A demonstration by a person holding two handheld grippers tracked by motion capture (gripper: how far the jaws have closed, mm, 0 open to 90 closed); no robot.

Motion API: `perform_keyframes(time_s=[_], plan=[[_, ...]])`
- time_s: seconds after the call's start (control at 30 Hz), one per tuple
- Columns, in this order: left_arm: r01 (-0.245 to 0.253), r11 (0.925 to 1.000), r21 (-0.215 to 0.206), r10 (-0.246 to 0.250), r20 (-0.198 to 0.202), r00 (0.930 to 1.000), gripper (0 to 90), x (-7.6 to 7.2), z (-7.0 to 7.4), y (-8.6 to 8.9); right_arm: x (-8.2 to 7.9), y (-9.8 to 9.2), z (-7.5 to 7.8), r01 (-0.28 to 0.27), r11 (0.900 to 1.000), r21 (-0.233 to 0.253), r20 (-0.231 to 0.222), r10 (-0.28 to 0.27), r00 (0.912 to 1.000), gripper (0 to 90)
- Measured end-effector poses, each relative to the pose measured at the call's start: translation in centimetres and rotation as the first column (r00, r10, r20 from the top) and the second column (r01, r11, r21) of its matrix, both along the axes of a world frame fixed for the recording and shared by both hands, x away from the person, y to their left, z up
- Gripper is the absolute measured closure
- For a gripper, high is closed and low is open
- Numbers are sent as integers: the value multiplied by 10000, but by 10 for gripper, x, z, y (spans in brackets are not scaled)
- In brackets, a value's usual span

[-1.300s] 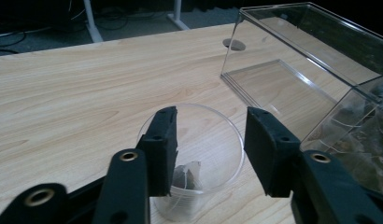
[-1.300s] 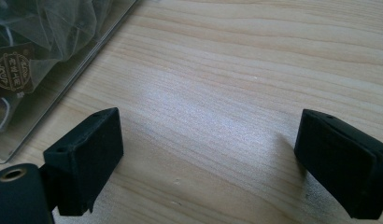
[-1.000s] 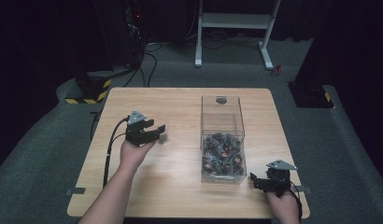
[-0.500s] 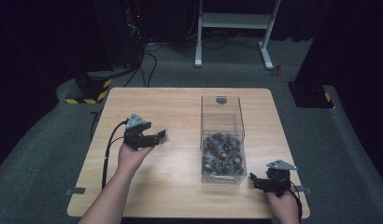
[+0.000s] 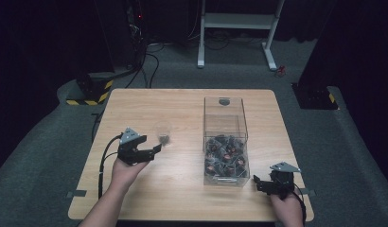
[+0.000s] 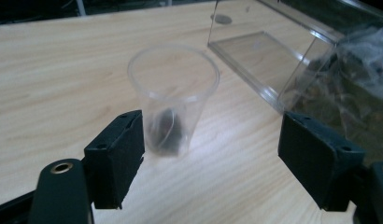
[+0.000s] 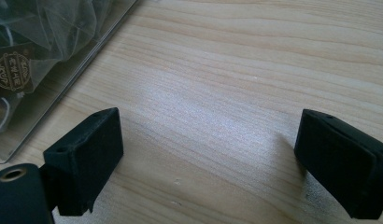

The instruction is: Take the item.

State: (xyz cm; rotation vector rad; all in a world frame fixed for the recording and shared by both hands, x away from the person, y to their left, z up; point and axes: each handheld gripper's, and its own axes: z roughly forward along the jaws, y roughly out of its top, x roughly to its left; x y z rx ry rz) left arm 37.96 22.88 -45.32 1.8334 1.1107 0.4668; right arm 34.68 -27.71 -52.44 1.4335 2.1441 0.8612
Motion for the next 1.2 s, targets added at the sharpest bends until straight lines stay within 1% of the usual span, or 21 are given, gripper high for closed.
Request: perform_keyframes(time_s=[0.03, 0.07, 0.23, 0.27, 0.37, 0.4, 0.43, 0.5, 0.53, 0.57, 0.63, 0.67, 0.73, 0.77, 0.83, 0.87, 0.9, 0.93, 0.97, 1.03, 1.2], plan=[[-8, 10000, 78, 8, -35, 10000, 232, -3, -2, 3, 0, 0, 0, -1, 10000, 0, 1, 1, 10000, 78], [-19, 10000, 18, 19, -117, 9999, 232, -5, -4, 4, 0, 0, 0, 0, 10000, 0, 1, 0, 10000, 78], [19, 9998, 198, -10, -435, 9991, 233, -21, -16, 17, 0, 0, 0, -1, 10000, 2, -1, 1, 10000, 78], [50, 9995, 325, -33, -534, 9986, 233, -26, -20, 20, 0, 0, 0, -1, 10000, 0, 1, 1, 10000, 78], [70, 9988, 476, -34, -747, 9972, 233, -36, -28, 25, 0, 0, 0, -3, 10000, -1, 3, 3, 10000, 78], [111, 9980, 630, -55, -880, 9961, 233, -41, -33, 27, 0, 0, 0, -3, 10000, -3, 1, 3, 10000, 78], [129, 9973, 719, -62, -928, 9957, 233, -43, -36, 28, 0, 0, 0, -4, 10000, -2, 3, 4, 10000, 78], [191, 9944, 1036, -80, -1066, 9943, 234, -47, -41, 30, 0, 0, 0, -5, 10000, -4, 3, 5, 10000, 78], [199, 9916, 1282, -56, -1116, 9937, 234, -51, -44, 31, 0, 0, 0, 5, 10000, 9, 5, -5, 10000, 78], [204, 9898, 1408, -41, -1155, 9933, 234, -53, -46, 32, 0, 0, 0, 6, 10000, 8, 4, -6, 10000, 78], [236, 9824, 1851, 1, -1272, 9919, 232, -57, -53, 35, 0, 0, 0, 0, 10000, -4, 19, 0, 10000, 78], [230, 9814, 1905, 30, -1353, 9908, 230, -59, -55, 35, 0, 0, 0, -3, 10000, -3, 21, 3, 10000, 78], [144, 9765, 2150, 186, -1506, 9884, 218, -60, -61, 39, 0, 0, 0, -2, 10000, -2, 19, 2, 10000, 78], [94, 9751, 2215, 240, -1476, 9888, 204, -60, -64, 42, 0, 0, 0, -3, 10000, -2, 19, 3, 10000, 78], [-59, 9770, 2132, 368, -1413, 9893, 196, -63, -70, 44, 0, 0, 0, -3, 10000, -4, 20, 3, 10000, 78], [-116, 9749, 2225, 412, -1288, 9908, 182, -65, -73, 44, 0, 0, 0, 1, 10000, -4, 20, -1, 10000, 78], [-112, 9717, 2358, 420, -1263, 9911, 178, -66, -73, 45, 0, 0, 0, -13, 10000, -20, 35, 13, 10000, 79], [-51, 9722, 2342, 372, -1326, 9905, 161, -66, -73, 44, 0, 0, 0, -13, 10000, -24, 36, 13, 10000, 78], [-30, 9721, 2345, 342, -1292, 9910, 141, -66, -74, 44, 0, 0, 0, -25, 10000, -28, 44, 25, 10000, 79], [-12, 9736, 2284, 310, -1270, 9914, 144, -66, -74, 45, 0, 0, 0, -12, 10000, -20, 34, 12, 10000, 78], [-38, 9729, 2310, 325, -1204, 9922, 146, -67, -75, 45, 0, 0, 0, 24, 10000, 22, 3, -24, 10000, 81]])
